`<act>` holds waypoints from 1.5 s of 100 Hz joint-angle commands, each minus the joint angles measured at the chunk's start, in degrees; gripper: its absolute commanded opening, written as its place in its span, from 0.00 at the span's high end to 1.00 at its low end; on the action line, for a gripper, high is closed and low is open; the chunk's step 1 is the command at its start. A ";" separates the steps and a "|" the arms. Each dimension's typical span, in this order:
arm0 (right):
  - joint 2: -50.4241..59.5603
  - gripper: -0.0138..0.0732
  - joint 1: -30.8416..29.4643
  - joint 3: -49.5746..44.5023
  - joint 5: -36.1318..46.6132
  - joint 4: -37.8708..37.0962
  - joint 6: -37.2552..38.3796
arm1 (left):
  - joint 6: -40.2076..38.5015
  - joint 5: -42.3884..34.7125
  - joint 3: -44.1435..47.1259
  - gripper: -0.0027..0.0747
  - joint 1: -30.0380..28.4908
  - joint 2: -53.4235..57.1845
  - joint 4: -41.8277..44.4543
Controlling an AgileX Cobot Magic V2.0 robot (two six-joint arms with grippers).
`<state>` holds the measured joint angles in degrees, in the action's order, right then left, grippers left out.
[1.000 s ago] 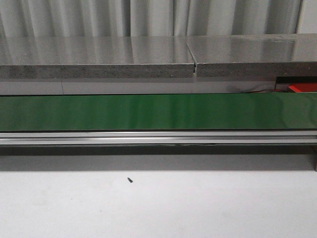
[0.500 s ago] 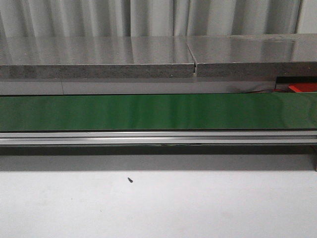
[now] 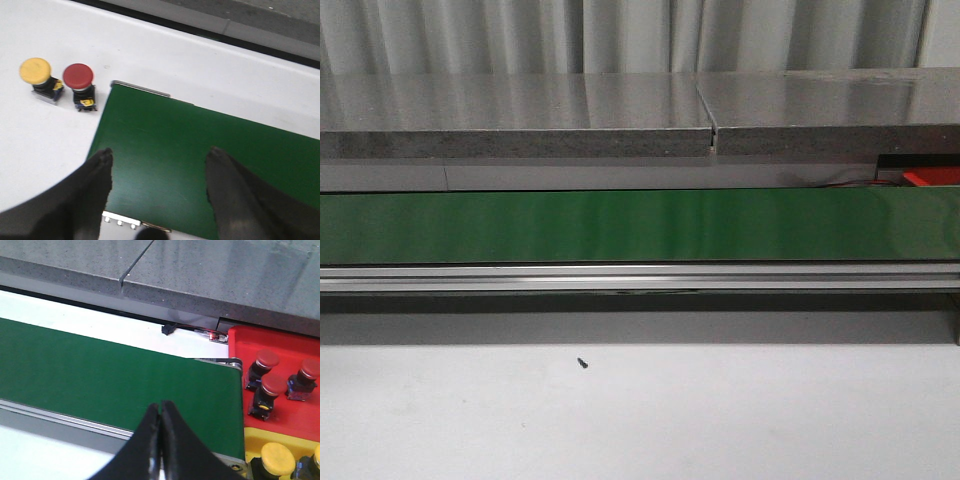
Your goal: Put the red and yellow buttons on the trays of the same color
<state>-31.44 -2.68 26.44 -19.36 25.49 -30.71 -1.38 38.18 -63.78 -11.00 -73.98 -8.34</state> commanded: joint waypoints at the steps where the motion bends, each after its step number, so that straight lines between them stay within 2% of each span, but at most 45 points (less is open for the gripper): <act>1: 0.10 0.84 0.19 1.52 3.48 0.64 -0.35 | -0.66 -1.58 -4.13 0.38 -3.13 -1.28 -2.10; 10: 0.10 0.84 0.19 1.52 3.48 0.64 -0.35 | -1.18 1.58 -7.34 0.38 -6.63 -4.80 -4.60; 32: 0.10 0.84 0.19 1.52 3.48 0.64 -0.35 | -1.27 15.66 -18.04 0.38 -12.43 -16.84 -5.92; 85: 0.10 0.84 0.19 1.52 3.48 0.64 -0.35 | -10.62 27.24 -40.58 0.40 -12.84 -38.11 -8.31; 114: 0.10 0.84 0.19 1.52 3.43 0.64 -0.35 | -15.01 28.25 -46.75 0.40 -12.73 -44.12 -8.31; 150: 0.10 0.84 0.19 1.52 3.20 0.64 -0.35 | -17.00 25.85 -49.18 0.40 -12.73 -49.40 -11.36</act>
<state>-31.44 -2.68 26.44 -19.36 25.49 -30.71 -17.39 65.99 -110.61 -23.80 -125.64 -17.26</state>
